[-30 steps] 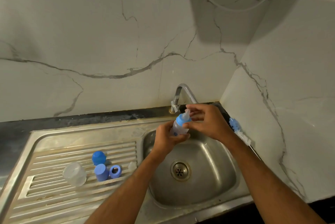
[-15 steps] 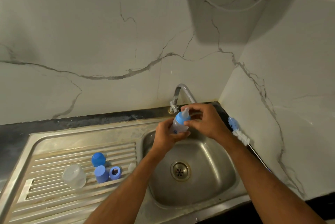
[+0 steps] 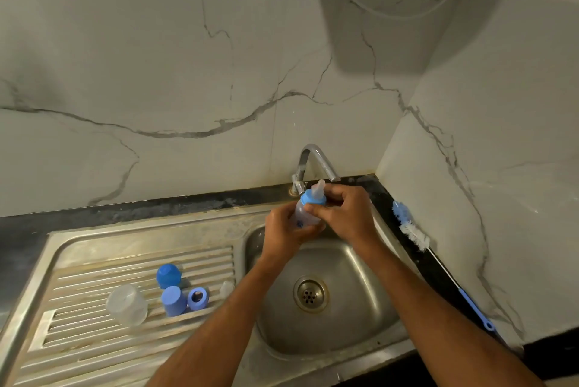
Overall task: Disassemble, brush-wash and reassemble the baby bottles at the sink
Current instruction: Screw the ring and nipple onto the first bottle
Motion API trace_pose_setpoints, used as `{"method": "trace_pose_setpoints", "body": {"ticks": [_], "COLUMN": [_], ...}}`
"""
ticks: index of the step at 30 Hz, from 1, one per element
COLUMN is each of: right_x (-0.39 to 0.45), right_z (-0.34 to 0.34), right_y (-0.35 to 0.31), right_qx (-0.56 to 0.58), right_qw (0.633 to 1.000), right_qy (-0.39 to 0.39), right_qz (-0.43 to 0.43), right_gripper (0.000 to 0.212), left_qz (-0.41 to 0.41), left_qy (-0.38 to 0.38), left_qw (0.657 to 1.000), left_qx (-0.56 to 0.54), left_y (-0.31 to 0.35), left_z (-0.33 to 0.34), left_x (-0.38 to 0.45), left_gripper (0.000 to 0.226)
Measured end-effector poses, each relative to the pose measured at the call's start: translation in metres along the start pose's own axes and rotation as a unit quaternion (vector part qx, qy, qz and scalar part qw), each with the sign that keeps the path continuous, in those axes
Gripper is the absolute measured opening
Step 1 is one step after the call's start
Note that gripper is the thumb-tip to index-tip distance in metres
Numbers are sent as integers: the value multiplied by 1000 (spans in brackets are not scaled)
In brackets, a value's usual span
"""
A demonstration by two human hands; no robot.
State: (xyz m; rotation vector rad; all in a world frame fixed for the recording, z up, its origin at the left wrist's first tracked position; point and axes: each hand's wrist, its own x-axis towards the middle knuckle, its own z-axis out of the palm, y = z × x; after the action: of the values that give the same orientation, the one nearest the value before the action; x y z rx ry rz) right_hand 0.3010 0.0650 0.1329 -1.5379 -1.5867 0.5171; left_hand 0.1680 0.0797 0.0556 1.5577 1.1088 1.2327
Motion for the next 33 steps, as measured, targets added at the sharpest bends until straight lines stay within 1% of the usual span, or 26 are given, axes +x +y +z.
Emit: {"method": "trace_pose_setpoints", "body": {"ticks": [1,2,3,5,6,8,9,10,11,14,15,16,17,18,20,22,23,24,25,28,30,32,33], "right_x": [-5,-9,-11,-8,-4,5,8,9,8,-1,-4,-6,-7,-5,4,12,13,12,10,-2,-8,-9,-6], "right_z": [7,14,19,17,13,2,-1,-1,1,16,20,24,26,24,15,4,2,2,4,18,30,34,31], "right_y": [0,0,0,-1,0,1,2,2,2,-2,-4,-5,-5,-4,-2,2,4,4,4,-1,-2,-2,-1], "right_qx": [-13,-24,-33,-32,-19,26,44,49,45,11,-6,-22,-28,-23,21,90,123,147,167,190,182,155,148], "right_qw": [999,997,996,998,1000,997,994,994,996,999,997,996,996,998,999,986,980,977,977,980,981,986,988], "right_qy": [44,73,82,46,7,-74,-97,-97,-74,46,73,85,79,53,-46,-139,-157,-153,-130,-5,49,55,31], "right_qz": [10,13,12,10,9,3,-1,-5,-2,18,9,-5,-16,-17,1,17,18,19,25,52,50,39,32], "right_gripper": [43,45,48,55,55,53,52,50,47,39,36,34,35,40,50,47,43,39,35,30,32,34,35], "left_qz": [5,2,-3,-17,-26,-41,-44,-47,-46,-23,-22,-26,-31,-37,-47,-59,-61,-60,-52,9,40,46,38], "left_qy": [14,25,30,16,-2,-36,-43,-44,-39,-1,10,18,23,19,-19,-67,-81,-86,-84,-51,-21,-3,5], "left_qw": [1000,999,999,1000,1000,998,998,998,998,999,999,999,999,999,998,994,993,993,994,998,998,998,999], "left_qx": [15,22,22,2,-17,-31,-23,-13,-3,38,37,28,14,-3,-47,-60,-59,-52,-40,28,37,34,31], "left_y": [0,-1,-2,-4,-5,-7,-6,-5,-3,-1,-1,-3,-4,-5,-5,-4,-3,-2,0,5,3,-3,-4], "left_z": [2,4,3,-1,-4,-11,-13,-14,-14,-10,-8,-7,-7,-8,-14,-20,-22,-23,-23,-19,-16,-14,-14], "left_x": [-2,-3,-5,-6,-5,-1,1,2,3,1,-2,-4,-7,-8,-5,2,4,6,7,5,2,-1,-3], "left_gripper": [36,35,32,27,27,32,35,37,38,35,34,33,32,31,29,32,33,33,32,25,25,31,34]}}
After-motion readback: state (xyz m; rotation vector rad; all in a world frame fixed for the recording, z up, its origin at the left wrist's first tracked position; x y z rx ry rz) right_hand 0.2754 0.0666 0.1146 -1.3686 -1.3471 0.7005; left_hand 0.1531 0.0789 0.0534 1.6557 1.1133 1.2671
